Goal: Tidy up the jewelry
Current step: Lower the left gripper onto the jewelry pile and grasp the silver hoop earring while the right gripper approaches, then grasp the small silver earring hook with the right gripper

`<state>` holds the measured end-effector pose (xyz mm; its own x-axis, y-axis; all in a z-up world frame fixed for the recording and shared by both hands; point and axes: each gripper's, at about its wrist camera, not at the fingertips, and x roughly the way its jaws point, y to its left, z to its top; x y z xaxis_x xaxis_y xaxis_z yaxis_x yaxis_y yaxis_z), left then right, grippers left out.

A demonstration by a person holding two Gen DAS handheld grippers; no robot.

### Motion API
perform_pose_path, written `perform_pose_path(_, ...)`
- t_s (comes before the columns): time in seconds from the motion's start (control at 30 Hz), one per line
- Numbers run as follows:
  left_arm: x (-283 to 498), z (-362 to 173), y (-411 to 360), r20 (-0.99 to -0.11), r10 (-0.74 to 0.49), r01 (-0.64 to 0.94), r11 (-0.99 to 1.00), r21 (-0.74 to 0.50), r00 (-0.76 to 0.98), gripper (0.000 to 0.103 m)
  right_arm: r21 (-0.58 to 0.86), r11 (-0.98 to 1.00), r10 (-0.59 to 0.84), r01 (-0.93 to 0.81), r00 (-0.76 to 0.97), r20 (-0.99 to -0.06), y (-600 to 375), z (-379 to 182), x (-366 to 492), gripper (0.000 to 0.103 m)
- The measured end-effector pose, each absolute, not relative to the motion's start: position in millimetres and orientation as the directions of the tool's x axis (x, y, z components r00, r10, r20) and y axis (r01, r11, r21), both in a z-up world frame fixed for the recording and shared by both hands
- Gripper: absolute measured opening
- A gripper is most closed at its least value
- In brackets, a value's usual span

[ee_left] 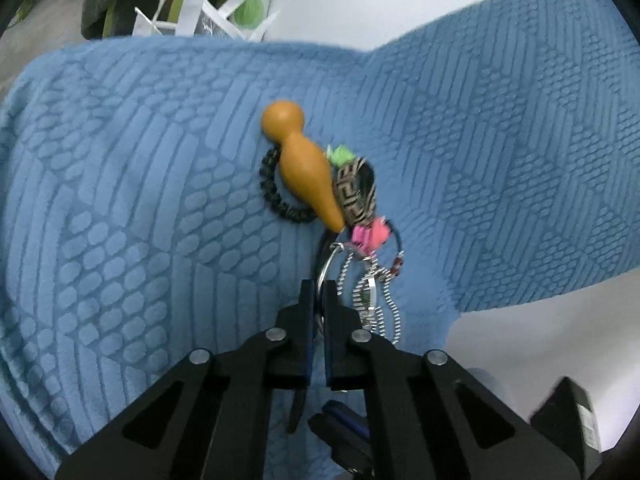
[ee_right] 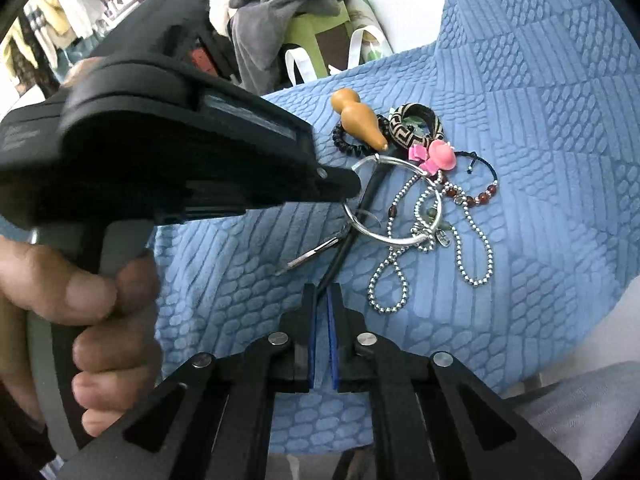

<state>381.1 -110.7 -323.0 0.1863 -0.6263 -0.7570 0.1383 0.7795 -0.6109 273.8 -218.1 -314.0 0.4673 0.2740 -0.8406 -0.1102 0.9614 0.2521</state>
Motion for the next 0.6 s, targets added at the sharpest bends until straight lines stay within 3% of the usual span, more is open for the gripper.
perform_pose_path(0.17,376,-304,-89,-0.722,-0.646,0.113,0.759,-0.641,0.246,0.003,0.302,0.943,0.331,-0.139,0.473,-0.817,-220,-307,274,0.007)
perform_pose_path(0.3,366,-289,-65,-0.727,-0.61,0.092,0.782,-0.616,0.317,0.003,0.312,0.935,0.353,-0.167,0.48,-0.803,-214,-304,275,0.025)
perform_pose_path(0.6,330,-277,-10,-0.745,-0.528,0.021,0.821,-0.571,0.407,0.003,0.255,0.95,0.31,-0.178,0.491,-0.814,-192,-312,279,0.025)
